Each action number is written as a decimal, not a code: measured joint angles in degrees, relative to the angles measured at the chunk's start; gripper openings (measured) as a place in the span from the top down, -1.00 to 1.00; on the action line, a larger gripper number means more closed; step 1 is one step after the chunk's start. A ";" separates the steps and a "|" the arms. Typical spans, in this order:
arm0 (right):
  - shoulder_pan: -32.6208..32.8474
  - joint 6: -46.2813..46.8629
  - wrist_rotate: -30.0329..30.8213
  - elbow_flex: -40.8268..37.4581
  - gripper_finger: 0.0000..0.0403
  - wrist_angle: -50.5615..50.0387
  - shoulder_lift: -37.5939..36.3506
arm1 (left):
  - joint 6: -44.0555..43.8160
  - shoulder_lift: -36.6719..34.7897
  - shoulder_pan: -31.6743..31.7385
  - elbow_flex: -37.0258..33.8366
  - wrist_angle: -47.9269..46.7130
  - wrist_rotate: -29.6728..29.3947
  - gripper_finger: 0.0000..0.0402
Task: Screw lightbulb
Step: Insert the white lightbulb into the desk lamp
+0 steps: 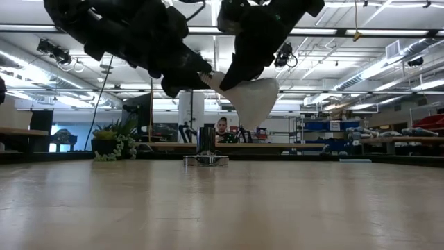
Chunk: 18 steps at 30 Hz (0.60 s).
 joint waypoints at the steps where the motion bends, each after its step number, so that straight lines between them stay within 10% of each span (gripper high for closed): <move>1: -0.04 0.00 0.00 -0.02 0.18 -0.57 0.00 | 0.01 0.76 0.03 0.52 -0.07 -0.01 -0.20; 18: -0.15 -0.07 0.35 0.09 0.15 -0.69 -0.04 | -1.69 2.97 0.11 3.10 -0.49 -1.72 0.28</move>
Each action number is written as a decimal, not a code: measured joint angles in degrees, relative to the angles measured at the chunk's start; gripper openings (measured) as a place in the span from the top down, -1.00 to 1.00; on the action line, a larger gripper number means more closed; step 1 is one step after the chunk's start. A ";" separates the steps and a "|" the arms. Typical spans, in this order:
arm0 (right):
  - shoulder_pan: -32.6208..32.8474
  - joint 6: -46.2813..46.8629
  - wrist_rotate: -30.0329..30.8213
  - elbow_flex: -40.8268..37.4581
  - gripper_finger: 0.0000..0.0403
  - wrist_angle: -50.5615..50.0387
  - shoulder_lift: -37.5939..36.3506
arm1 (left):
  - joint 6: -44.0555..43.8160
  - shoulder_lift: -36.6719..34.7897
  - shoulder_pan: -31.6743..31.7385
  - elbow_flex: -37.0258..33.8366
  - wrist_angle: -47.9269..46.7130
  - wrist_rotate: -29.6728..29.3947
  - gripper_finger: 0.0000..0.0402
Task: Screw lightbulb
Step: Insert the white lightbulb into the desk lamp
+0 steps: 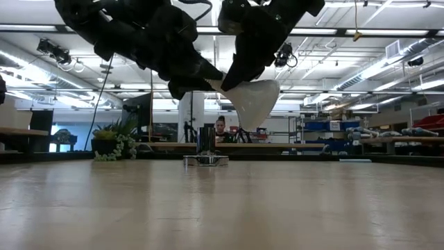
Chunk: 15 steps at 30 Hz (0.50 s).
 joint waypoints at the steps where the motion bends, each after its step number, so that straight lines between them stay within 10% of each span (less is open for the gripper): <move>1: 0.00 -0.08 0.18 0.00 0.14 -0.06 0.00 | 0.00 -0.02 0.00 0.00 0.04 -0.24 0.33; 15: 0.08 -1.73 8.11 -0.13 -0.09 -1.35 -6.43 | 0.98 -0.25 0.82 0.29 8.20 -3.98 0.39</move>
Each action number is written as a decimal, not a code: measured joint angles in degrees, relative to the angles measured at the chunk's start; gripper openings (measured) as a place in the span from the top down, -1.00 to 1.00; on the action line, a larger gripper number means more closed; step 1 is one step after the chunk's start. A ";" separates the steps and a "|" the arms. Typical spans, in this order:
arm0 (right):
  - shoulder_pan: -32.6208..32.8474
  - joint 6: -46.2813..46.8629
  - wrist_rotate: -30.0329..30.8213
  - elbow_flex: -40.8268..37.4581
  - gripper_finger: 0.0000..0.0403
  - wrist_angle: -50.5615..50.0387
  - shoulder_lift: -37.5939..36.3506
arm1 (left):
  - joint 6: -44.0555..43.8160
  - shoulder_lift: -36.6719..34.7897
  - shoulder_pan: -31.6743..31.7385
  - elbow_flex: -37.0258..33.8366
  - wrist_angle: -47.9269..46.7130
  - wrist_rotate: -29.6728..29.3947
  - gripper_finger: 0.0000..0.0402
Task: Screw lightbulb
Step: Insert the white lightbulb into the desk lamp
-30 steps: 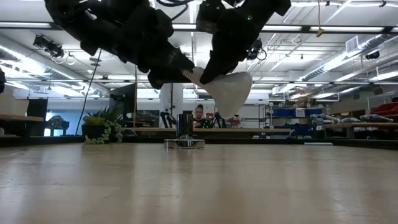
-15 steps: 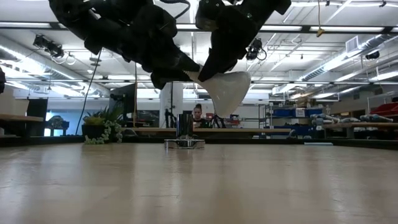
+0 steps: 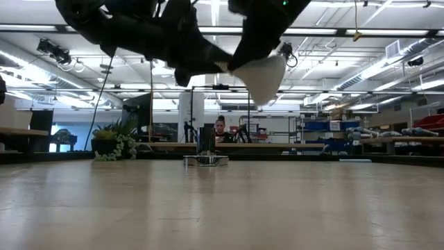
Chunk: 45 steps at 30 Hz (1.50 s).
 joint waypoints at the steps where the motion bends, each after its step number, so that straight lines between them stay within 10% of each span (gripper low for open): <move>1: 0.08 -0.14 0.60 0.00 -0.10 -0.13 -1.32 | 0.14 -0.08 0.31 0.04 1.29 0.09 0.39; 18: 4.05 -0.23 15.63 0.32 -0.18 1.27 -24.38 | 0.17 -0.86 8.99 -0.29 15.55 7.70 0.39; 31: 4.69 3.41 15.22 -8.61 -0.18 -0.21 -31.20 | -5.50 -0.97 17.11 -0.24 28.65 17.23 0.39; 37: 4.69 4.22 11.54 -24.34 -0.15 18.93 -35.58 | -5.72 -0.97 18.46 -0.24 34.76 20.67 0.39; 45: 4.69 7.01 5.39 -48.38 -0.04 79.17 -29.24 | -5.74 -1.01 17.46 -0.24 48.10 21.04 0.39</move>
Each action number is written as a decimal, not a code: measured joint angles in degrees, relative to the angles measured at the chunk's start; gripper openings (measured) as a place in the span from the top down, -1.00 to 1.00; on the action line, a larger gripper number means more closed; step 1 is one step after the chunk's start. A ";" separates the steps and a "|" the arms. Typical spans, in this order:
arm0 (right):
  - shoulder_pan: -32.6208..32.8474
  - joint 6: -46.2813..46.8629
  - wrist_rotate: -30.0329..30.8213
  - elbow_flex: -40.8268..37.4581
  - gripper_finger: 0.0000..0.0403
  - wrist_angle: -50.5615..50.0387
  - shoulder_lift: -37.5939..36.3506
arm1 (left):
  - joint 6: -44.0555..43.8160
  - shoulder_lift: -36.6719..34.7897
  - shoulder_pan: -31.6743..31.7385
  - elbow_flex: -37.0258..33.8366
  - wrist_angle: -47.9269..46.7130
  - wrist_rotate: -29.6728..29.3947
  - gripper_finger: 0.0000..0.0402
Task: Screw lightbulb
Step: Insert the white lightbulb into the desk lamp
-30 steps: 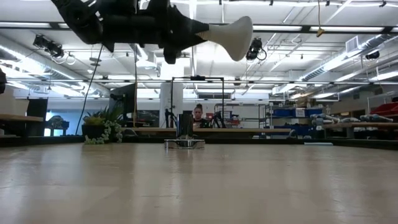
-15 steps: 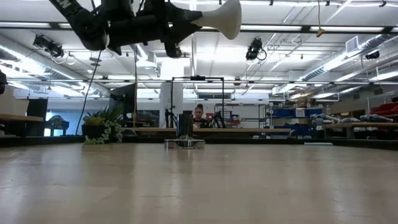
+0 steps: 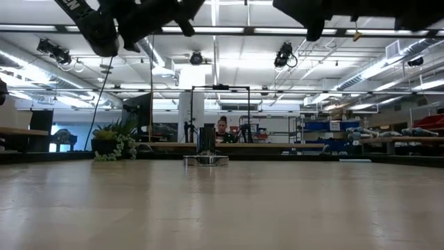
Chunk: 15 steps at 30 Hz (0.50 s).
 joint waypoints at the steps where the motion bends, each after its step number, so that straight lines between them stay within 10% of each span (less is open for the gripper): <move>1: -0.02 -0.10 -0.10 -1.64 -0.03 7.41 2.32 | 0.00 0.00 -0.42 0.00 1.07 0.00 0.39; 6: -1.17 -0.65 -0.16 -2.42 0.01 27.26 13.74 | 0.78 0.00 -2.44 -0.02 3.82 -0.30 0.39; 15: -2.95 -1.19 -2.97 11.61 0.02 31.63 25.86 | 3.74 0.02 -4.96 -0.04 4.40 -2.42 0.39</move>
